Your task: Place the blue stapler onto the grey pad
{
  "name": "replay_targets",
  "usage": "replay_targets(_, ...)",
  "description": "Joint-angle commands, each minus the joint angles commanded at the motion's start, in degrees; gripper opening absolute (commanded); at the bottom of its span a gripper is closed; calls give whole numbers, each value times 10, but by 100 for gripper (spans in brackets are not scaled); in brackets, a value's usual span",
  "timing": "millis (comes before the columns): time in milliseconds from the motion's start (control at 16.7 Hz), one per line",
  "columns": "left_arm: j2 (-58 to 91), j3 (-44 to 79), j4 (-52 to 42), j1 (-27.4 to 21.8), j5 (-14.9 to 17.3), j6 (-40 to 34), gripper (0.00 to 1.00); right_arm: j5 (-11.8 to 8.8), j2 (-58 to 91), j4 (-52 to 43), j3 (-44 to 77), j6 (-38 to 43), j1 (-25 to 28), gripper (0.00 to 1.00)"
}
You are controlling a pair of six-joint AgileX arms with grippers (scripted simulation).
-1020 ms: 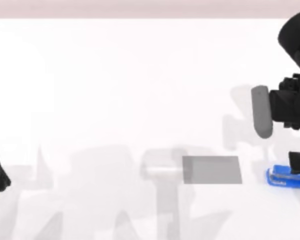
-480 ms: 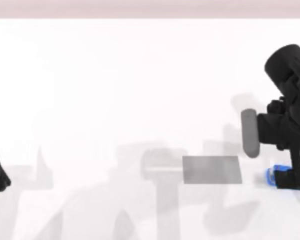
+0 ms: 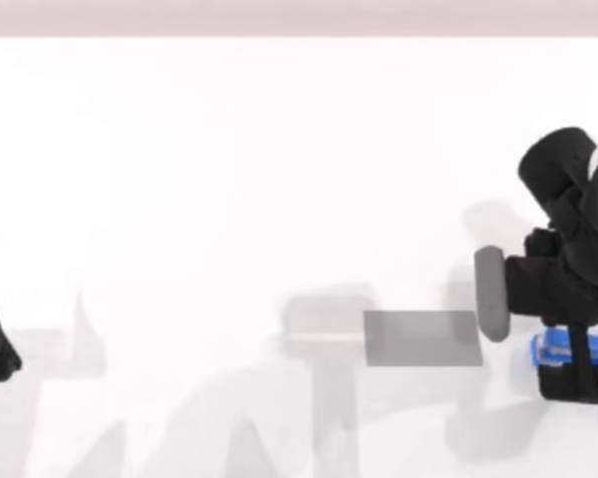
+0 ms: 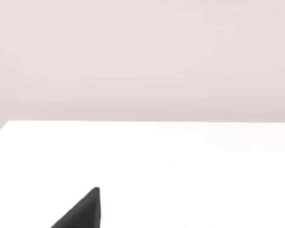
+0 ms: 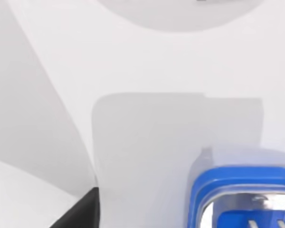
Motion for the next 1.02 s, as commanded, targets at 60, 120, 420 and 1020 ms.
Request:
replay_targets(60, 0, 0, 0, 0, 0, 0, 100, 0, 0, 0, 0, 0, 0, 92)
replay_targets(120, 0, 0, 0, 0, 0, 0, 100, 0, 0, 0, 0, 0, 0, 85)
replay_targets(420, 0, 0, 0, 0, 0, 0, 100, 0, 0, 0, 0, 0, 0, 47)
replay_targets(1020, 0, 0, 0, 0, 0, 0, 100, 0, 0, 0, 0, 0, 0, 0)
